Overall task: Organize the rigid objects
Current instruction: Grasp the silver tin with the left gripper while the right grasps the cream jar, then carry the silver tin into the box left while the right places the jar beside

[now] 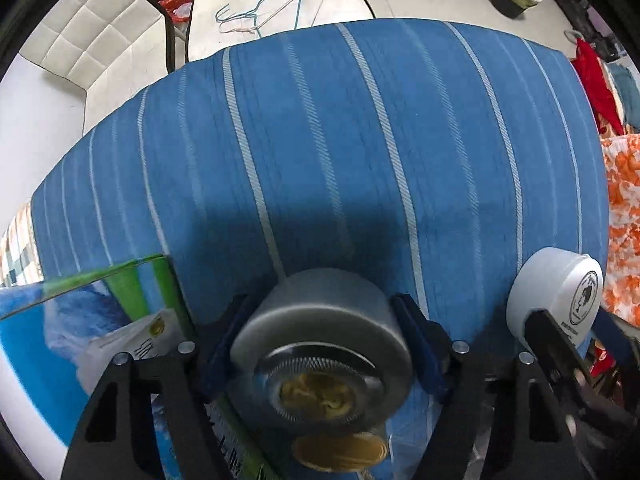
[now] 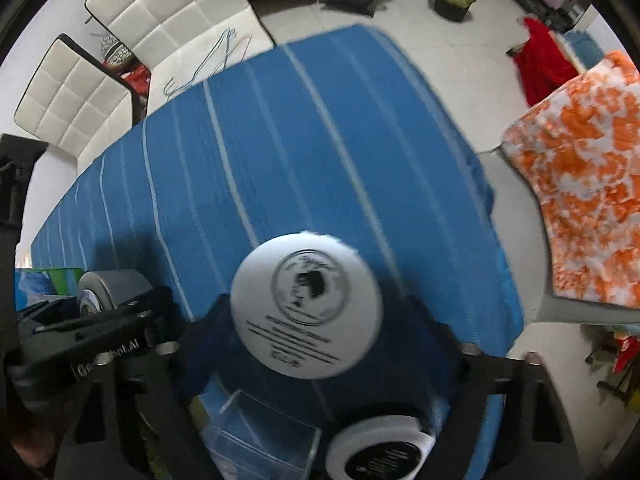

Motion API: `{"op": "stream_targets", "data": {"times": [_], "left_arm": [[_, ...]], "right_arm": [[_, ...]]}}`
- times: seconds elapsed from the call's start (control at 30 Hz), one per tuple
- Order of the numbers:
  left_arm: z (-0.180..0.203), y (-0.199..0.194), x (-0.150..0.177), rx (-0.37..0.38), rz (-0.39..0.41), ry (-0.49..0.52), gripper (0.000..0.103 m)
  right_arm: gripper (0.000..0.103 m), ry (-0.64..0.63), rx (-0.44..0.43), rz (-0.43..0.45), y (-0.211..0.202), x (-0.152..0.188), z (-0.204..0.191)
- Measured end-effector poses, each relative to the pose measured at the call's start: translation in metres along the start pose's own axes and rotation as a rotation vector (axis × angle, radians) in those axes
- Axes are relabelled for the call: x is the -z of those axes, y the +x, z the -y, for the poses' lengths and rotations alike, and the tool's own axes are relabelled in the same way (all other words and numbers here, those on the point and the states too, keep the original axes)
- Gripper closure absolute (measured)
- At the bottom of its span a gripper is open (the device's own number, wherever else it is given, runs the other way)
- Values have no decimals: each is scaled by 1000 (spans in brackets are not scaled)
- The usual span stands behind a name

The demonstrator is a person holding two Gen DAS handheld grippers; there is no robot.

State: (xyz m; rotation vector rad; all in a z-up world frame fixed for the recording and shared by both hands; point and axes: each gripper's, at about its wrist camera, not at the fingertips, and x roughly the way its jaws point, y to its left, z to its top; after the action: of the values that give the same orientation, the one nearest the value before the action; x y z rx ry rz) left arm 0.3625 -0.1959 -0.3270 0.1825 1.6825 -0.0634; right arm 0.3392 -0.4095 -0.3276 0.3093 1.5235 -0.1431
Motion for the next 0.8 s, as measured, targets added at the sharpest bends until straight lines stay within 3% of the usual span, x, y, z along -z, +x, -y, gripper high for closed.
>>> {"op": "stream_targets", "data": {"times": [0.07,0.23,0.33,0.47,0.8], "left_arm": [[2,-1,5,-6,23,18,33],[8,4,10,15,39,26,30],[3,5,6,58,39,4,32],[1,2,10,48,61,20,35],[4,-47,36,119,130,29,35]], "right_arm": [[31,-19,89,-3,-2,4,-2],[32,-11,96,-59,19,1,3],[33,-15,135,-36,20,0,2],[33,-13,131,-35,19,6,2],[33,-78,151,67,-32,34,-13]]}}
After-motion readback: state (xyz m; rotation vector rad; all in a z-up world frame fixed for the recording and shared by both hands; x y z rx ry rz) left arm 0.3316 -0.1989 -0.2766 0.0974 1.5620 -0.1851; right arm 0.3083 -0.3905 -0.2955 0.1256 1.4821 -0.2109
